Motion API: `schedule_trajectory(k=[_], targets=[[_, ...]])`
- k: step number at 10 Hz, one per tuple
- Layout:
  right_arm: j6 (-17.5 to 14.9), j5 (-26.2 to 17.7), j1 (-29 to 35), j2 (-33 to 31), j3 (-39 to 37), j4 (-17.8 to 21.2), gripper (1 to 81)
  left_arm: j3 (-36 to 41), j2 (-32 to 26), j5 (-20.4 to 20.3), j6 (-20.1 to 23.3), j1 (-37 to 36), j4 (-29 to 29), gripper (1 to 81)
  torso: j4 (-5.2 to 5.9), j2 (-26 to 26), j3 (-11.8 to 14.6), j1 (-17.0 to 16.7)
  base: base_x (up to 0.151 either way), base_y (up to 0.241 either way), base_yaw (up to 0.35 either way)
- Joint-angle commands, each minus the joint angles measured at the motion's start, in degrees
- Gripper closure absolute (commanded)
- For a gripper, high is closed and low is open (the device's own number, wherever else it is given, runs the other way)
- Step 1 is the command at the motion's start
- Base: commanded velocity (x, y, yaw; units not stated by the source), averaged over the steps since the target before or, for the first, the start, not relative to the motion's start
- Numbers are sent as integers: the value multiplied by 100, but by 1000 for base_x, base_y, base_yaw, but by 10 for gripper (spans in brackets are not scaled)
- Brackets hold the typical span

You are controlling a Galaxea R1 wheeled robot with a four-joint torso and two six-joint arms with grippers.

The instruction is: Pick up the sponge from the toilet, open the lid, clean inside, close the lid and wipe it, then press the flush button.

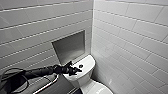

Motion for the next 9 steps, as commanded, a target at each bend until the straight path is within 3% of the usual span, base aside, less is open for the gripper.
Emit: schedule_trajectory(k=[1,2,3,9], targets=[[-17,-458,34,-115,134,58,811,-161,39,139,-37,-997,-138,10,0,0,-2,0,0,0,0],[-17,-458,34,-115,134,67,811,-284,109,130,-37,-1032,-129,10,0,2,2,0,0,0,0],[-17,-458,34,-107,134,84,811,-485,213,121,-29,-1076,-112,811,0,2,0,2,0,0,0],[-17,-458,52,-63,134,120,811,-1716,1066,350,-20,-1489,-24,811,0,5,-2,2,0,0,0]])
